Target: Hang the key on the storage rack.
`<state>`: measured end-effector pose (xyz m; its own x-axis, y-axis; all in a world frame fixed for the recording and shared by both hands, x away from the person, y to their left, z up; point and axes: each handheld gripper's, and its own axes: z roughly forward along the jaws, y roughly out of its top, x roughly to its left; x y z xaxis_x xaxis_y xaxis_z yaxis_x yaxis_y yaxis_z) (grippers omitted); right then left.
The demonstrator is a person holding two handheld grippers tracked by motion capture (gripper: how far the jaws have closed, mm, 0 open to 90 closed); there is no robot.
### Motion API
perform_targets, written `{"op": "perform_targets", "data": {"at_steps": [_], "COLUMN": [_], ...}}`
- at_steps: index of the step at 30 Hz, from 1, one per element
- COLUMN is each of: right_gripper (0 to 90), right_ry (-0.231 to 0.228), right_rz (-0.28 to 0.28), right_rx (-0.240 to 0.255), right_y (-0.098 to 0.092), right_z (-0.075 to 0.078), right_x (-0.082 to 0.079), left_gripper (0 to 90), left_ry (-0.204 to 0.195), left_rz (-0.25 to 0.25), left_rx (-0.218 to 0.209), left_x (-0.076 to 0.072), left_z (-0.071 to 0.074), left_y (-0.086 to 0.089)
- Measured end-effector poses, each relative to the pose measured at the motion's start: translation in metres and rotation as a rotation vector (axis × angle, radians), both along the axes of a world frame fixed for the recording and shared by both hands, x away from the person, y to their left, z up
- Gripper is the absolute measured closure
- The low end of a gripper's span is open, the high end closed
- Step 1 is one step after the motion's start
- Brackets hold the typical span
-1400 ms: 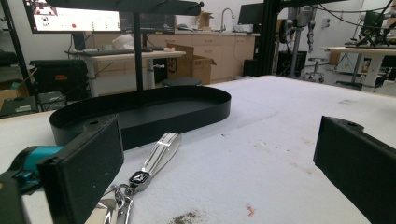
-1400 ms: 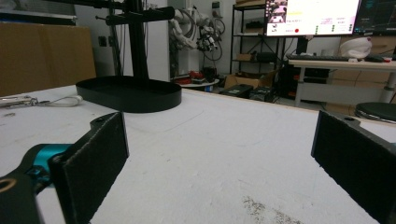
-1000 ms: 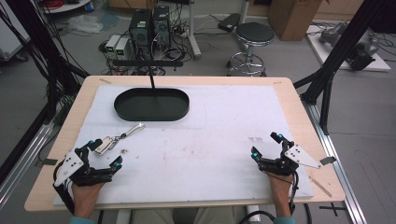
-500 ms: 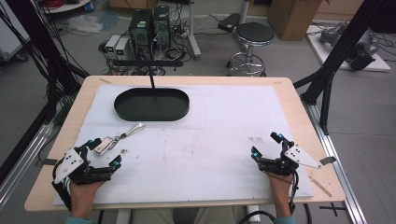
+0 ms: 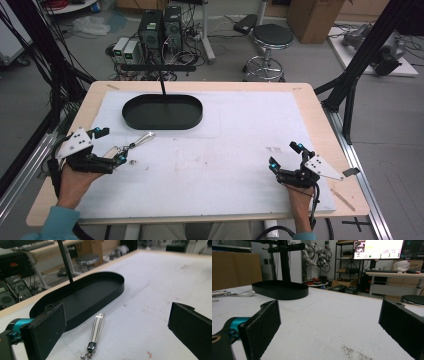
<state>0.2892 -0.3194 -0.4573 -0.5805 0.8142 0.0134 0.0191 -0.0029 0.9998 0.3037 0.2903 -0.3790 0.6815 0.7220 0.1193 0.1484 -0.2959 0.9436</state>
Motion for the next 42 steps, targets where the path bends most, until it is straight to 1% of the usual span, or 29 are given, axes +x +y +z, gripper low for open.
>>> {"op": "perform_targets", "data": {"at_steps": [1, 2, 3, 7, 11, 13, 14, 15, 16, 17, 18, 19, 20, 21, 22, 24, 25, 26, 27, 28, 29, 30, 31, 35, 36, 37, 42], "right_gripper": [3.4, 3.4, 3.4, 3.4, 3.4, 3.4, 3.4, 3.5, 3.4, 3.4, 3.4, 3.4, 3.4, 3.4, 3.4, 3.4, 3.4, 3.4, 3.4, 3.4, 3.4, 3.4, 3.4, 3.4, 3.4, 3.4, 3.5], "right_ry": [0.0, -0.001, 0.0, 0.002, 0.0, -0.001, 0.0, -0.001, -0.001, -0.003, -0.002, -0.003, -0.001, -0.001, -0.004, -0.003, -0.004, -0.004, -0.004, -0.004, -0.004, -0.004, -0.002, -0.004, -0.004, -0.004, -0.005], "right_rz": [0.0, 0.0, 0.0, -0.002, -0.001, -0.001, -0.001, -0.001, -0.001, -0.002, -0.002, -0.002, -0.001, -0.001, -0.001, -0.002, -0.001, -0.001, -0.001, -0.002, -0.001, -0.001, -0.001, -0.001, -0.001, -0.001, -0.001], "right_rx": [-0.001, -0.002, -0.001, 0.001, 0.001, -0.002, -0.001, -0.002, 0.0, 0.0, 0.0, 0.0, -0.001, -0.001, -0.002, 0.0, -0.002, -0.002, -0.002, -0.002, -0.002, -0.002, -0.001, -0.002, -0.002, -0.002, -0.003], "right_y": [0.0, 0.0, 0.0, 0.0, 0.0, 0.0, 0.0, 0.0, 0.0, 0.0, 0.0, 0.0, 0.0, 0.0, 0.0, 0.0, 0.0, 0.0, 0.0, 0.0, 0.0, 0.0, 0.0, 0.0, 0.0, 0.0, 0.0], "right_z": [0.0, 0.0, 0.0, 0.0, 0.0, 0.0, 0.0, 0.0, 0.0, 0.0, 0.0, 0.0, 0.0, 0.0, 0.0, 0.0, 0.0, 0.0, 0.0, 0.0, 0.0, 0.0, 0.0, 0.0, 0.0, 0.0, 0.0], "right_x": [0.0, 0.0, 0.0, 0.0, 0.0, 0.0, 0.0, 0.0, 0.0, 0.0, 0.0, 0.0, 0.0, 0.0, 0.0, 0.0, 0.0, 0.0, 0.0, 0.0, 0.0, 0.0, 0.0, 0.0, 0.0, 0.0, 0.0], "left_gripper": [2.1, 2.1, 2.1, 2.1, 2.1, 2.1, 2.1, 2.1, 2.1, 2.1, 2.1, 2.1, 2.1, 2.1, 2.1, 2.1, 2.1, 2.1, 2.1, 2.1, 2.1, 2.1, 2.1, 2.1, 2.1, 7.1, 9.8], "left_ry": [0.0, 0.014, 0.014, 0.09, 0.161, 0.19, 0.207, 0.227, 0.227, 0.253, 0.253, 0.263, 0.287, 0.287, 0.299, 0.322, 0.34, 0.344, 0.375, 0.385, 0.385, 0.395, 0.418, 0.431, 0.443, 0.452, 0.497], "left_rz": [0.0, 0.018, 0.018, 0.003, -0.023, -0.037, -0.041, -0.048, -0.048, -0.062, -0.062, -0.07, -0.077, -0.077, -0.079, -0.083, -0.085, -0.08, -0.079, -0.078, -0.078, -0.074, -0.071, -0.06, -0.059, -0.057, -0.052], "left_rx": [0.0, 0.028, 0.028, 0.073, 0.154, 0.181, 0.203, 0.24, 0.24, 0.261, 0.261, 0.28, 0.31, 0.31, 0.324, 0.337, 0.355, 0.362, 0.368, 0.379, 0.379, 0.382, 0.398, 0.408, 0.407, 0.405, 0.43], "left_x": [0.0, 0.007, 0.007, 0.021, 0.035, 0.042, 0.045, 0.051, 0.051, 0.058, 0.058, 0.061, 0.067, 0.067, 0.07, 0.075, 0.079, 0.081, 0.086, 0.088, 0.088, 0.089, 0.093, 0.097, 0.098, 0.099, 0.104], "left_z": [0.0, 0.003, 0.003, 0.009, 0.015, 0.016, 0.017, 0.017, 0.017, 0.016, 0.016, 0.016, 0.014, 0.014, 0.013, 0.011, 0.009, 0.008, 0.004, 0.001, 0.001, -0.001, -0.005, -0.009, -0.01, -0.011, -0.018], "left_y": [0.0, 0.0, 0.0, 0.001, 0.0, -0.002, -0.004, -0.008, -0.008, -0.012, -0.012, -0.014, -0.018, -0.018, -0.02, -0.021, -0.022, -0.023, -0.022, -0.021, -0.021, -0.021, -0.02, -0.019, -0.019, -0.018, -0.017]}}
